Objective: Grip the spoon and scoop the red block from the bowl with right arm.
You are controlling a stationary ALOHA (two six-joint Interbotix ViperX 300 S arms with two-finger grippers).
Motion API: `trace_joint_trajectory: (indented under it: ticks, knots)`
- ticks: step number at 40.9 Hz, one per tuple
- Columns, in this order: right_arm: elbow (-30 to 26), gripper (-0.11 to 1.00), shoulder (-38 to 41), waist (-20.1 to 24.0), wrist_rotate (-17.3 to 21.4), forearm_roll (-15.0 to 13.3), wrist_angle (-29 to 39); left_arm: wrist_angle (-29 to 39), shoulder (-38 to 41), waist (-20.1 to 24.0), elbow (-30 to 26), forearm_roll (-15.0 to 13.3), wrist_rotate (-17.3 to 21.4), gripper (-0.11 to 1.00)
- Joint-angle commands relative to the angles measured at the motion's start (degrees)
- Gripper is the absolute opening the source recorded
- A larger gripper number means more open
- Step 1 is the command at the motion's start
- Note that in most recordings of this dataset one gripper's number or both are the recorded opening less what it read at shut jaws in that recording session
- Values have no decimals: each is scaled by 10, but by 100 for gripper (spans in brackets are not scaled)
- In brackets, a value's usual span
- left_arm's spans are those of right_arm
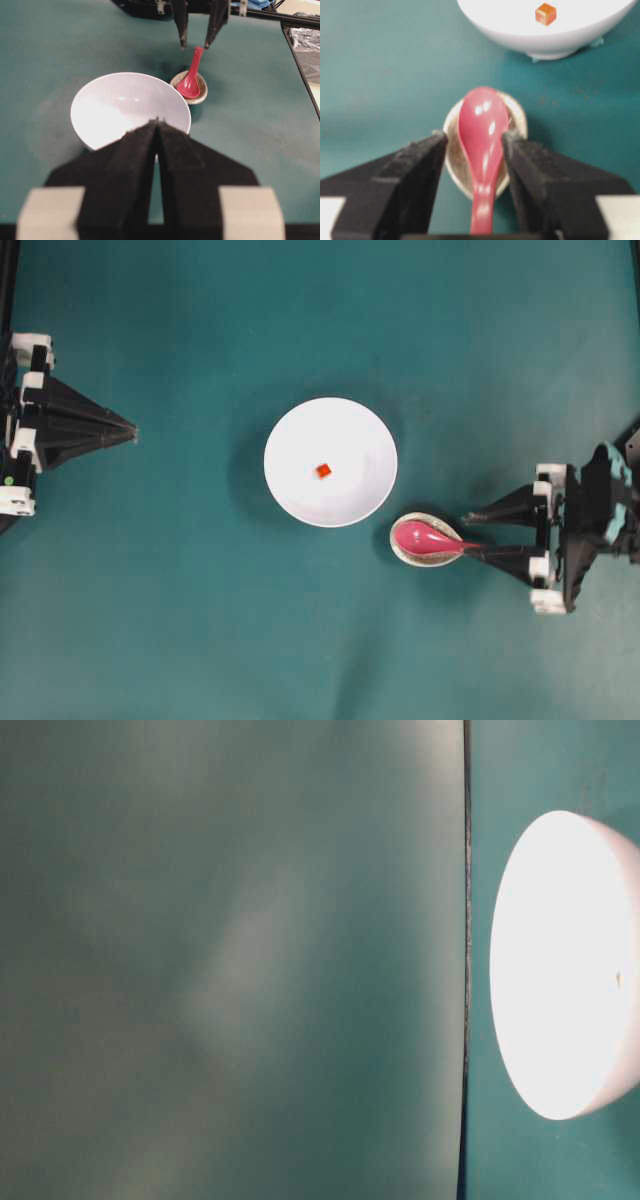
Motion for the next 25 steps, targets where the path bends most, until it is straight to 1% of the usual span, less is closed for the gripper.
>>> trace_joint_trajectory:
  ticks: [1,6,10,13,20,25]
  knots:
    - [-20,54,30,27,1,29,-18,2,3,0,-11,1,0,0]
    - [-29,54,62,54,-2,54,-24,5,4,1,-11,1,0,0]
    - [-25,54,76,66,-3,76,-31,5,4,1,-11,1,0,0]
    - [-18,54,80,69,-4,81,-36,5,4,1,-11,1,0,0]
    - [4,54,81,71,-5,81,-39,6,4,1,-11,1,0,0]
    - [7,53,86,93,-5,81,-38,10,4,1,-11,1,0,0]
